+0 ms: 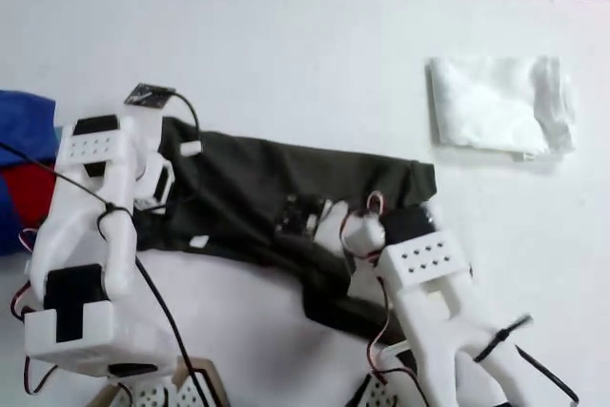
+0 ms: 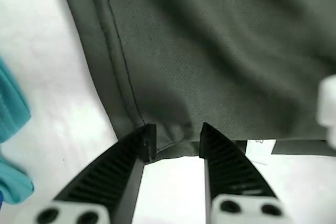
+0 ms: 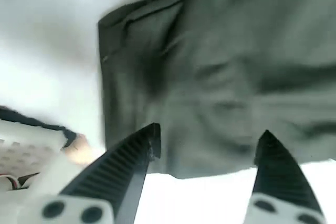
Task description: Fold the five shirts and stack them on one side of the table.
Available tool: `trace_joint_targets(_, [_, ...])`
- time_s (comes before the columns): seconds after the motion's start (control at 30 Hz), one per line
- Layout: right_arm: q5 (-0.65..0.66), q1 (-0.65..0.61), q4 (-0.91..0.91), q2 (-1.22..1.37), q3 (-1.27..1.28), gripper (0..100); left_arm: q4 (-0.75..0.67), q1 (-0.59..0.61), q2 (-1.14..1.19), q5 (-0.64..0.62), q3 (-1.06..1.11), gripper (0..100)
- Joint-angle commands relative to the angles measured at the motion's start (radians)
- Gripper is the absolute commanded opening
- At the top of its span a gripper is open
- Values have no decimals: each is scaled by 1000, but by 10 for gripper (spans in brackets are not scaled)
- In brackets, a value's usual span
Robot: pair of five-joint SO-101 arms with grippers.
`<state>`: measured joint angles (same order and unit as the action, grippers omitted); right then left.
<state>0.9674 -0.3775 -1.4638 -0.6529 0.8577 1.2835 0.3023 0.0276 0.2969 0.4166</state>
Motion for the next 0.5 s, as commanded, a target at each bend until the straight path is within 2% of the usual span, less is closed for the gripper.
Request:
trace_joint_targets(0.0, [-48,88,-21,15,-196,293,-9,3,-44,5,-5,161])
trace_joint_targets(0.13, [-196,196,143,102,-242,259,-9,-21,-43,3,-47,162])
trace_joint_targets(0.23, [-249,222,262,277,-258,144,-3,-75,12,-5,-147,162])
trace_joint_targets(0.33, [-302,234,337,458,-319,9,26,-126,164,-6,-298,162])
trace_joint_targets(0.4, [-333,240,346,559,-376,40,74,-147,298,-8,-421,162])
trace_joint_targets(0.47, [-344,246,344,654,-439,29,130,-164,433,-8,-550,162])
